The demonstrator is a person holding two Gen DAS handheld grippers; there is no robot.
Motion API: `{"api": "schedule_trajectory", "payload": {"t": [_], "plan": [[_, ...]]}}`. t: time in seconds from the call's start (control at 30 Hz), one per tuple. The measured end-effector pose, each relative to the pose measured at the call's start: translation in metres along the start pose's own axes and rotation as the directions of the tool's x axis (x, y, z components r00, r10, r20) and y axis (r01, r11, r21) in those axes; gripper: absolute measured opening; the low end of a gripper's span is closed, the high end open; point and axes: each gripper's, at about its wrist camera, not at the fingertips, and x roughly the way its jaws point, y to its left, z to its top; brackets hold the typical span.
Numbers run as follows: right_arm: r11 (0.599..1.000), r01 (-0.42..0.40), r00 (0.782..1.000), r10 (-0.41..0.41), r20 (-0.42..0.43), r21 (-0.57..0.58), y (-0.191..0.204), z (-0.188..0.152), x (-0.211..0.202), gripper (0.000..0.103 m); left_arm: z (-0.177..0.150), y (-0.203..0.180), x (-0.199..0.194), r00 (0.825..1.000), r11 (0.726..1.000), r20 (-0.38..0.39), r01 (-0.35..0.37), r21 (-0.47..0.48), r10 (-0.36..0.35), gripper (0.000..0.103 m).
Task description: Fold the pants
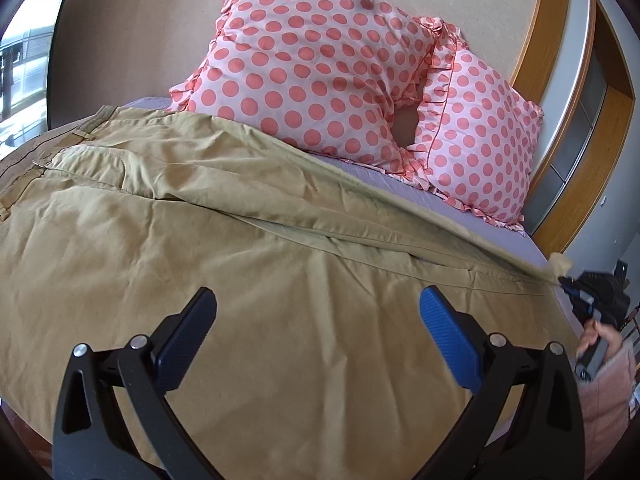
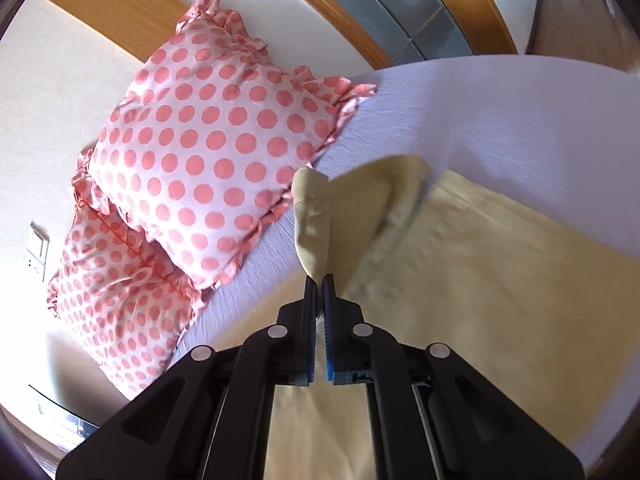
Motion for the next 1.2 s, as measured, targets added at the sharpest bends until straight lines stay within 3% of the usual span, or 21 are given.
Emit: {"api": "schedule_trajectory", "payload": {"t": [0.1, 0.13, 0.23, 0.3, 0.43, 0.47, 0.5, 0.53, 0.6, 0.67, 0.87, 1.0, 1.03, 1.07, 1.1, 1.13, 1.17, 1.2], "plan": [[0.998, 0.019, 0.998, -0.015, -0.061, 0.067, -0.019, -0.017, -0.01, 0.005, 0.01, 0.007, 0.003, 0.999, 0.999, -0.005, 0.035, -0.036, -0.035, 0.101], [0.996, 0.016, 0.997, -0.01, -0.074, 0.085, -0.02, -0.018, -0.009, 0.012, 0.013, 0.01, 0.004, 0.999, 0.998, -0.004, 0.038, -0.05, -0.038, 0.101], [0.994, 0.044, 0.996, -0.036, -0.077, 0.096, -0.027, -0.021, -0.013, 0.046, 0.019, 0.021, -0.002, 0.996, 0.992, 0.026, 0.092, -0.083, -0.09, 0.101], [0.993, 0.047, 0.996, -0.037, -0.085, 0.11, -0.033, -0.02, -0.009, 0.048, 0.021, 0.03, -0.007, 0.991, 0.985, 0.046, 0.132, -0.108, -0.128, 0.101], [0.99, 0.022, 0.998, -0.013, -0.062, 0.14, -0.038, -0.02, -0.002, 0.047, 0.029, 0.049, -0.004, 0.998, 0.984, -0.01, 0.063, -0.165, -0.066, 0.101], [0.99, 0.016, 0.998, -0.008, -0.054, 0.142, -0.038, -0.019, 0.001, 0.043, 0.033, 0.053, -0.001, 0.998, 0.982, -0.024, 0.057, -0.178, -0.062, 0.101], [0.99, 0.013, 0.999, -0.006, -0.046, 0.138, -0.038, -0.018, 0.005, 0.035, 0.037, 0.058, 0.003, 0.998, 0.98, -0.031, 0.055, -0.191, -0.062, 0.101], [0.991, 0.0, 0.999, 0.007, -0.046, 0.135, -0.04, -0.016, 0.012, 0.005, 0.042, 0.063, 0.006, 0.998, 0.979, -0.035, 0.049, -0.197, -0.056, 0.101], [0.987, -0.037, 0.998, 0.046, -0.053, 0.155, -0.048, -0.015, 0.021, 0.003, 0.057, 0.07, 0.012, 0.999, 0.982, -0.034, -0.032, -0.184, 0.026, 0.101], [0.98, -0.119, 0.993, 0.121, -0.004, 0.161, -0.055, -0.015, 0.012, 0.003, 0.075, 0.08, 0.02, 0.997, 0.98, -0.019, -0.082, -0.183, 0.079, 0.101], [0.96, -0.243, 0.969, 0.235, 0.077, 0.141, -0.06, -0.011, -0.015, 0.002, 0.144, 0.112, 0.088, 0.989, 0.955, -0.114, -0.124, -0.27, 0.096, 0.101], [0.949, -0.285, 0.957, 0.274, 0.096, 0.136, -0.06, -0.01, -0.023, 0.002, 0.175, 0.131, 0.151, 0.965, 0.922, -0.221, -0.207, -0.328, 0.138, 0.099], [0.946, -0.293, 0.955, 0.281, 0.097, 0.137, -0.06, -0.01, -0.024, 0.002, 0.179, 0.138, 0.164, 0.955, 0.909, -0.246, -0.243, -0.34, 0.163, 0.095], [0.943, -0.301, 0.952, 0.289, 0.1, 0.139, -0.06, -0.009, -0.025, 0.002, 0.18, 0.144, 0.175, 0.948, 0.895, -0.268, -0.263, -0.36, 0.17, 0.081], [0.943, -0.304, 0.951, 0.292, 0.101, 0.137, -0.059, -0.009, -0.025, 0.002, 0.18, 0.152, 0.183, 0.943, 0.882, -0.288, -0.271, -0.386, 0.164, 0.056], [0.943, -0.304, 0.951, 0.292, 0.101, 0.132, -0.058, -0.008, -0.024, 0.002, 0.181, 0.156, 0.183, 0.941, 0.869, -0.277, -0.297, -0.395, 0.195, 0.046], [0.944, -0.304, 0.951, 0.293, 0.1, 0.129, -0.057, -0.008, -0.023, 0.002, 0.181, 0.159, 0.178, 0.948, 0.869, -0.254, -0.286, -0.405, 0.193, 0.013], [0.943, -0.308, 0.95, 0.297, 0.101, 0.127, -0.056, -0.007, -0.023, 0.002, 0.18, 0.16, 0.172, 0.956, 0.872, -0.241, -0.255, -0.418, 0.164, 0.005]]}}
